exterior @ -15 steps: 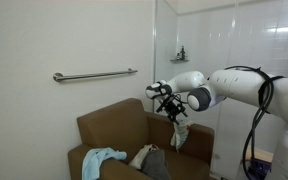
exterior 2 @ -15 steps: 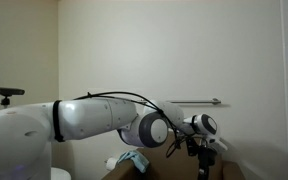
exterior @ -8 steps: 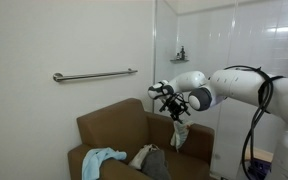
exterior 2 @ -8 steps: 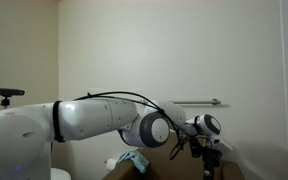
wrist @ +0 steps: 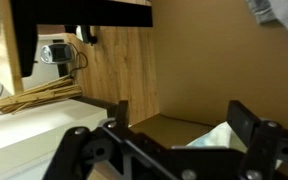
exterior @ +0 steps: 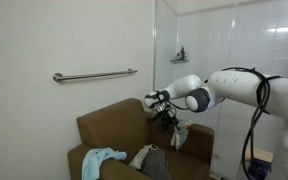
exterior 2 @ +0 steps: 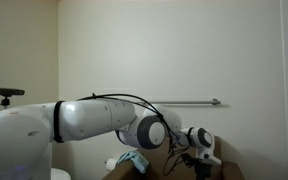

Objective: Pick up all the clothes and place them on the sofa arm

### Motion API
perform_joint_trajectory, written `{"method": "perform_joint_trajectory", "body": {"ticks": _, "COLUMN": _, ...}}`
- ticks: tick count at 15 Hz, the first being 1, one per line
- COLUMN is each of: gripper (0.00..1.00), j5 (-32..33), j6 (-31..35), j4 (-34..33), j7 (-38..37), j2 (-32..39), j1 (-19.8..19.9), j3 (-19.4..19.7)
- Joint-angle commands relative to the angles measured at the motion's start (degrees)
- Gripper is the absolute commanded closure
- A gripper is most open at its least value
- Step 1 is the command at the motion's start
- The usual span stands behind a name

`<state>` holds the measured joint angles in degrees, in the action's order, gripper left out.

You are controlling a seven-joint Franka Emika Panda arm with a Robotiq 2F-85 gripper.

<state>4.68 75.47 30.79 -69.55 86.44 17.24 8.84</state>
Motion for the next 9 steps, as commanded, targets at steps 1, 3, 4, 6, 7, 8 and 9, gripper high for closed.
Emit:
{"method": "perform_joint_trajectory", "body": {"ticks": 1, "gripper": 0.0, "j5": 0.0, "j6": 13.7, "j4": 9.7, "j7": -5.0, "j2": 0.3, "j1": -5.4, "j3": -0.7}}
{"method": "perform_joint_trajectory", "body": {"ticks": 3, "gripper": 0.0, "j5": 0.3, "j6": 21.3, "j4": 14.8, "j7": -6.8, "j2": 0.8, "j1": -9.1, "j3": -0.9}}
{"method": "perform_joint_trajectory", "body": {"ticks": 4, "gripper": 0.0, "j5": 0.6, "j6": 23.9, "j4": 16.7, "j7": -6.4, "j2": 1.0, "j1": -10.5, "j3": -0.7}}
{"method": "perform_joint_trajectory", "body": {"ticks": 6, "gripper": 0.0, "j5": 1.0, "j6": 29.8, "j4": 21.6, "j7": -4.6, "j2": 1.3, "j1": -13.2, "j3": -1.1}}
{"method": "perform_joint_trajectory", "body": {"ticks": 7, "gripper": 0.0, "j5": 0.8, "j6": 32.6, "j4": 23.9, "j7": -4.7, "j2": 1.3, "j1": -14.3, "j3": -1.2}}
{"method": "perform_joint_trajectory", "body": {"ticks": 8, "gripper": 0.0, "j5": 0.8, "j6": 35.2, "j4": 26.0, "j7": -4.4, "j2": 1.4, "j1": -15.2, "j3": -1.2}}
{"method": "perform_joint_trajectory", "body": {"ticks": 9, "gripper": 0.0, "j5": 0.3, "j6": 37.8, "j4": 27.6, "j7": -4.9, "j2": 1.4, "j1": -15.7, "j3": -1.1}}
